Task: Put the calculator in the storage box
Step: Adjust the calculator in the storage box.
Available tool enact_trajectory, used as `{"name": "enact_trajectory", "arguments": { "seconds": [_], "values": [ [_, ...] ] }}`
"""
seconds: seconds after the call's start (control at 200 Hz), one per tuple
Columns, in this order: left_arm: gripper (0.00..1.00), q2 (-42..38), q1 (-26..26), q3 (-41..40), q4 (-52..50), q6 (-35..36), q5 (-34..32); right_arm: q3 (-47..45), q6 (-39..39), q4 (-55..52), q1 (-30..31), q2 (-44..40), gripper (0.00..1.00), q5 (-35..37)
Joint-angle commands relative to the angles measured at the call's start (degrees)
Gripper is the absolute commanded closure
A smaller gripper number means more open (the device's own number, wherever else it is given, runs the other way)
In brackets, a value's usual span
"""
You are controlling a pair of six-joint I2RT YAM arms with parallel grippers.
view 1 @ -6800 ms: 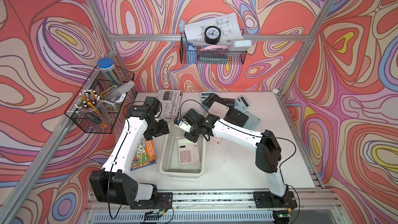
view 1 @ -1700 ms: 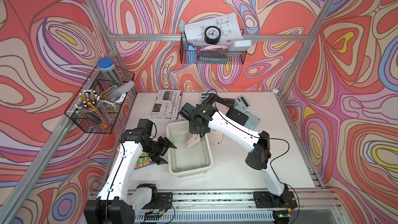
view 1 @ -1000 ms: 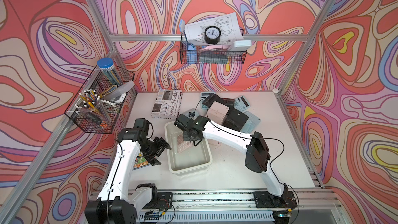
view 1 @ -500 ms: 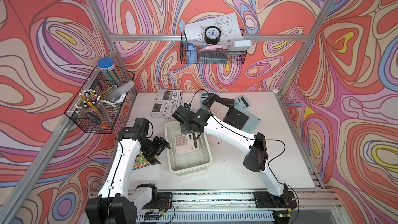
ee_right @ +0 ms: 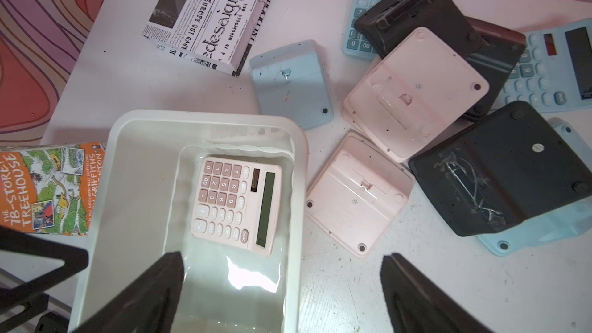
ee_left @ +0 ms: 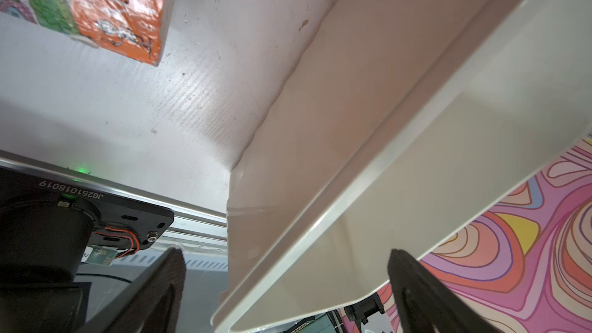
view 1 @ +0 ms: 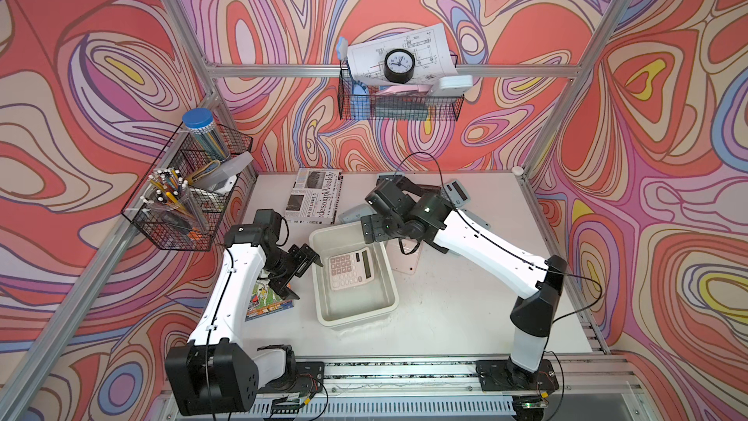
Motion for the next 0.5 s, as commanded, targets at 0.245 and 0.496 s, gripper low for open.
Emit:
{"name": "enact_trajectory", "arguments": {
  "seconds": [0.245,0.496],
  "values": [
    [0.02,8.24,0.43,6.69,1.75,3.71,0.65,-15.55,2.82,7.13,-11.2,-8.9,0.02,-10.54],
    [0.03,12.06,0.44,6.71,3.16,4.46,0.48,-25.91,6.28,15.11,-22.6,-10.01,0.05,-26.41]
  ]
}}
